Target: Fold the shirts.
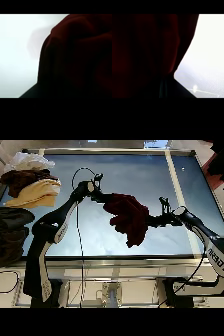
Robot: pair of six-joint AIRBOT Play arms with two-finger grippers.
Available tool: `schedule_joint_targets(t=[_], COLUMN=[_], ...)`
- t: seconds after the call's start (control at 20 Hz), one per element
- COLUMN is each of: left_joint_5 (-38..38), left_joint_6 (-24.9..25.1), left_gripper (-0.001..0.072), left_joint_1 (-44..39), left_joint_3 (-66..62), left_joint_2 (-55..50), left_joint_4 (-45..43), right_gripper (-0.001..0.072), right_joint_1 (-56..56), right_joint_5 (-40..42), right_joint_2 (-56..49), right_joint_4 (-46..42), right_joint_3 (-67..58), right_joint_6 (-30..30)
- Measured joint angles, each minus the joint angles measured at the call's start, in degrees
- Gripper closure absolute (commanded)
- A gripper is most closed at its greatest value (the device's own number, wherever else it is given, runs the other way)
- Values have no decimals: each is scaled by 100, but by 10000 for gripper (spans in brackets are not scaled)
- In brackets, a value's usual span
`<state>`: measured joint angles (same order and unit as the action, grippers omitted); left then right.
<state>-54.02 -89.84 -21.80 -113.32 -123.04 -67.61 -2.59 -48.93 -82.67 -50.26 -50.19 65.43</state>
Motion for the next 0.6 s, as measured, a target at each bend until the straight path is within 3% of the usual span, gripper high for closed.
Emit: schedule_joint_targets(t=[0.25, 0.4, 0.6], left_joint_5=[192, 162, -328], left_joint_6=[356, 658, 831], left_gripper=[696, 697, 696], left_joint_1=[31, 162, 422], left_joint_3=[-341, -610, -688], left_joint_2=[13, 529, 1934], left_joint_4=[719, 765, 120], right_gripper=[677, 678, 679], right_joint_1=[0, 0, 0], right_joint_5=[-321, -737, -1309], right_joint_2=[402, 944, 2013], right_joint_4=[-289, -1067, -2468], right_joint_3=[-581, -1220, -2184], right_joint_6=[-70, 133, 614])
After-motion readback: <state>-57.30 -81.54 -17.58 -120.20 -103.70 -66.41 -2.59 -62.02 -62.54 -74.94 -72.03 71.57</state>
